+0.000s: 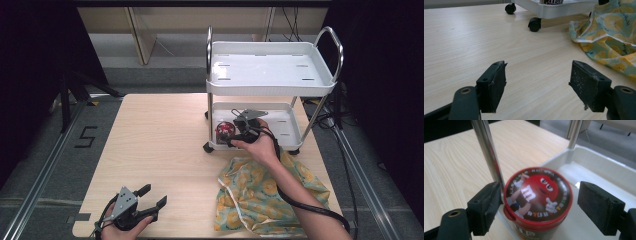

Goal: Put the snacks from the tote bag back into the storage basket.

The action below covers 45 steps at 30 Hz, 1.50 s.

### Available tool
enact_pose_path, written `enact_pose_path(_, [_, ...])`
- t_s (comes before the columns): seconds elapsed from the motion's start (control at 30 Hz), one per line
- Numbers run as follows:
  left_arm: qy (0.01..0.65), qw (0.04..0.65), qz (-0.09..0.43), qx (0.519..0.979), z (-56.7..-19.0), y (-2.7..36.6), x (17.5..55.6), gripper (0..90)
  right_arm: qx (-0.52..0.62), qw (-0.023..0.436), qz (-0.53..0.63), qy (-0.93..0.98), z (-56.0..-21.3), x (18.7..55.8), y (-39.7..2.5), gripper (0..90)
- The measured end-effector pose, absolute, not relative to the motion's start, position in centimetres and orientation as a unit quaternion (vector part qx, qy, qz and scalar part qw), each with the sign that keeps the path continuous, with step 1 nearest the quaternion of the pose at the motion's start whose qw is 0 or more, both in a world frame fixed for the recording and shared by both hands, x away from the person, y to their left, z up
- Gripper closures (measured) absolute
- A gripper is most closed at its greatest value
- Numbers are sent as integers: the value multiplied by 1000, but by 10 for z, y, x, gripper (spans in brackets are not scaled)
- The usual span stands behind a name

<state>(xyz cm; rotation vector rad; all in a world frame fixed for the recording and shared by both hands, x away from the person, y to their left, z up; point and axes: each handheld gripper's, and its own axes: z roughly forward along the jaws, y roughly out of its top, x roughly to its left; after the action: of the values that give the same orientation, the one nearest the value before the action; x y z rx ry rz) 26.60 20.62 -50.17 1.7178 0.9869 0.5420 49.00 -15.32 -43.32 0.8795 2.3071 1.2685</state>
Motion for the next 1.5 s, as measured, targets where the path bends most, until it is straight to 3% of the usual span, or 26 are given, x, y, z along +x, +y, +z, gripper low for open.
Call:
enact_pose_path(0.63, [411, 517, 227, 716, -502, 207, 266, 282, 331, 179, 450, 810, -406, 456, -182, 224])
enact_pose_path(1.5, [411, 516, 227, 716, -503, 206, 266, 283, 343, 179, 446, 807, -417, 411, -225, 229])
